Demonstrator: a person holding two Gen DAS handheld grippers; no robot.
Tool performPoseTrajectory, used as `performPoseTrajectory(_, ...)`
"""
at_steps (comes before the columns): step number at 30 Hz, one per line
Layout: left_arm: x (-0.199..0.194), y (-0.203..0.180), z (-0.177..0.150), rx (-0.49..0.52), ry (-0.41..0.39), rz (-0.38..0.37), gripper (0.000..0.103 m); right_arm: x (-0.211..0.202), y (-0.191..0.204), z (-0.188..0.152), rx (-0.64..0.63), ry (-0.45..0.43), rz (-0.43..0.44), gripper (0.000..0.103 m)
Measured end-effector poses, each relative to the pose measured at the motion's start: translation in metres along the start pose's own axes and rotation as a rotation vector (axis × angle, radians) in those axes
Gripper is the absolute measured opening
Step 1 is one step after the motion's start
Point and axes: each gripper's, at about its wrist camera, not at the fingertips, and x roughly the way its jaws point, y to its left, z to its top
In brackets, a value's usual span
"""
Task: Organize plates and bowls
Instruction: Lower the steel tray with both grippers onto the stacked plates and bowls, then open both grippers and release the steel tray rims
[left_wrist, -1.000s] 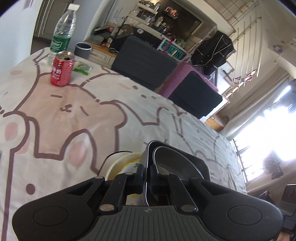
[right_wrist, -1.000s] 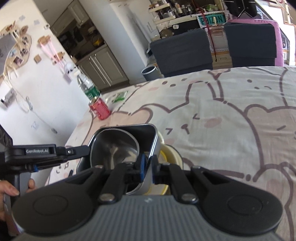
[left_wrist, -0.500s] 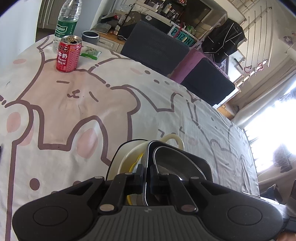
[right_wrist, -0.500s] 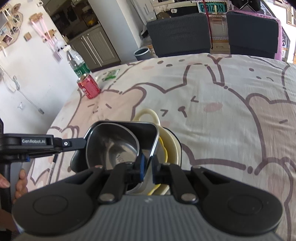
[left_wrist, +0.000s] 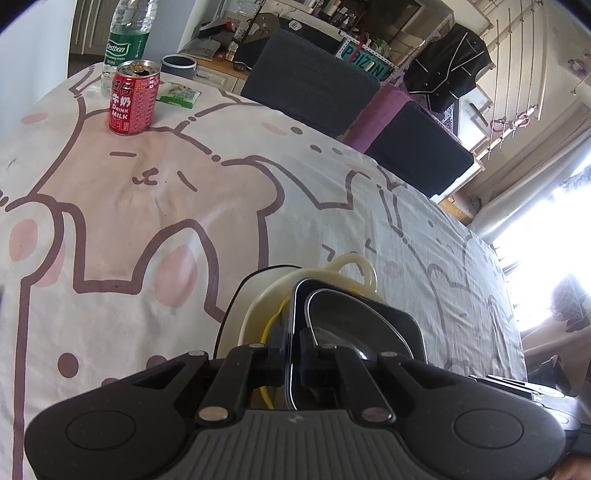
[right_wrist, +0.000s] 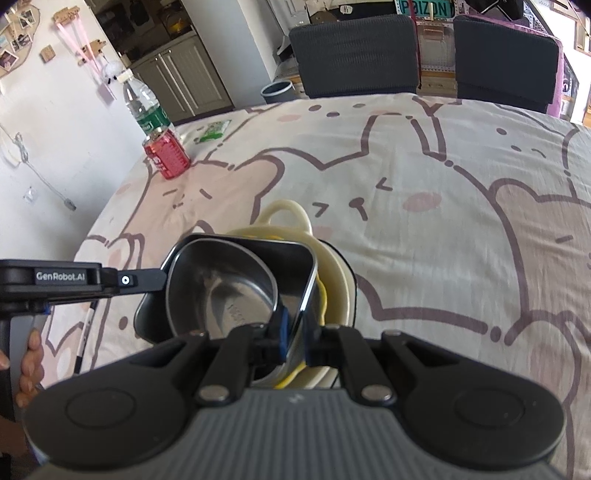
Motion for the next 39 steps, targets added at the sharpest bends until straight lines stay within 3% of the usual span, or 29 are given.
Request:
performPoseTrajectory(10, -0.001, 0.0, 0.001, 0.002, -0.001, 0.002, 0.007, 0.0, 0.001, -0.001, -0.006, 0.001, -0.003, 0.01)
performPoseTrajectory(18, -0.007, 0.008, 0.003, -0.009, -0.01, 0.037, 0.027, -0.002, 0.0, 0.0, -0.011, -0.009, -0.003, 0.015)
performPoseTrajectory(27, -0.014, 0.01, 0.002, 0.004, -0.009, 0.045, 0.039, -0.009, -0.002, 0.0, -0.002, -0.026, -0.007, 0.025)
performPoseTrajectory(31, -0.021, 0.004, -0.001, 0.03, -0.021, 0.061, 0.046, -0.016, 0.0, 0.0, -0.019, -0.051, -0.001, 0.036)
performPoseTrajectory(35, -0.031, -0.007, -0.008, 0.075, -0.026, 0.08, 0.064, -0.03, 0.008, -0.002, -0.06, -0.096, -0.044, 0.062)
performPoseTrajectory(39, -0.043, -0.015, -0.012, 0.108, -0.038, 0.093, 0.077, -0.048, 0.012, -0.002, -0.079, -0.129, -0.071, 0.074)
